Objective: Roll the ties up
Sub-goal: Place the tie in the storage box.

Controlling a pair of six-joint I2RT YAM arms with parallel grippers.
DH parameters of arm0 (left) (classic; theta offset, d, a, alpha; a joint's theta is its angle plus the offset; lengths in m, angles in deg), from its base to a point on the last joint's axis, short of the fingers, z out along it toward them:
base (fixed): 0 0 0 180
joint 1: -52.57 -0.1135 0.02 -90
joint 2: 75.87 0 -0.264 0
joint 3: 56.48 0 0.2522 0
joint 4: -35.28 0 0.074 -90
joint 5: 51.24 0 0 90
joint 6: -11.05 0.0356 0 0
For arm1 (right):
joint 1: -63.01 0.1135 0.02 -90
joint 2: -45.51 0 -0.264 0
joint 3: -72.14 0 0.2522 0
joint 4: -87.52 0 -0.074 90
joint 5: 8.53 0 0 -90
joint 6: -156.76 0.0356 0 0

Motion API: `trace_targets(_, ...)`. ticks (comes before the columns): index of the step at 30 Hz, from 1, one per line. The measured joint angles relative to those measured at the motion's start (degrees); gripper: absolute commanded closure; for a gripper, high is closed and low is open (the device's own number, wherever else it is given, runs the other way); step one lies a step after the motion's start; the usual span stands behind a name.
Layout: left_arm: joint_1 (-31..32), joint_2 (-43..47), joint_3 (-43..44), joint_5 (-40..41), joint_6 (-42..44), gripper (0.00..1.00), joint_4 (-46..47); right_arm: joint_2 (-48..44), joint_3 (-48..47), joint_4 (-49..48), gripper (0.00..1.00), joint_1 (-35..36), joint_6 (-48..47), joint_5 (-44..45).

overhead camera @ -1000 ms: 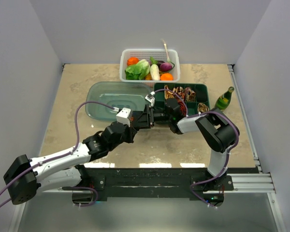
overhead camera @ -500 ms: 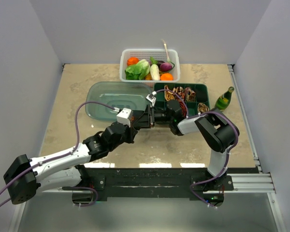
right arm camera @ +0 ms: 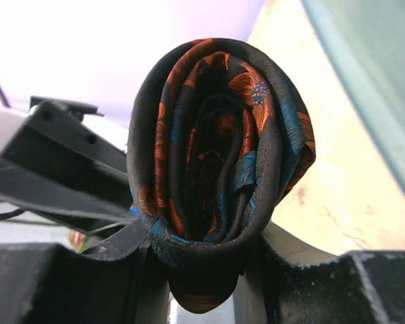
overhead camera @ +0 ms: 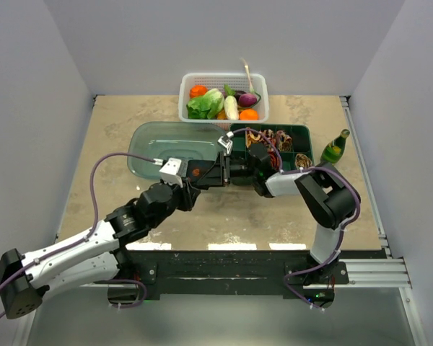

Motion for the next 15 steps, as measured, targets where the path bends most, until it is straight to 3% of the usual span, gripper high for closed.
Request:
trace_targets(2,0.0,1.95,0.26,0.44,0.28,0.38,-0.26,-2.05,-2.05,8.7,0.76,-0.68,-5.29,0.68)
trace_targets(5,0.0,5.49,0.7,1.18,1.22,0.22,-0.5,-5.9,-6.82,22.84,0.76,-1.68,-14.67,3.5)
trace_targets(15,0.0,7.28,3.02,4.13,4.07,0.09,-0.33,-13.29,-17.62,55.34,0.76,-7.1,-36.11,14.73)
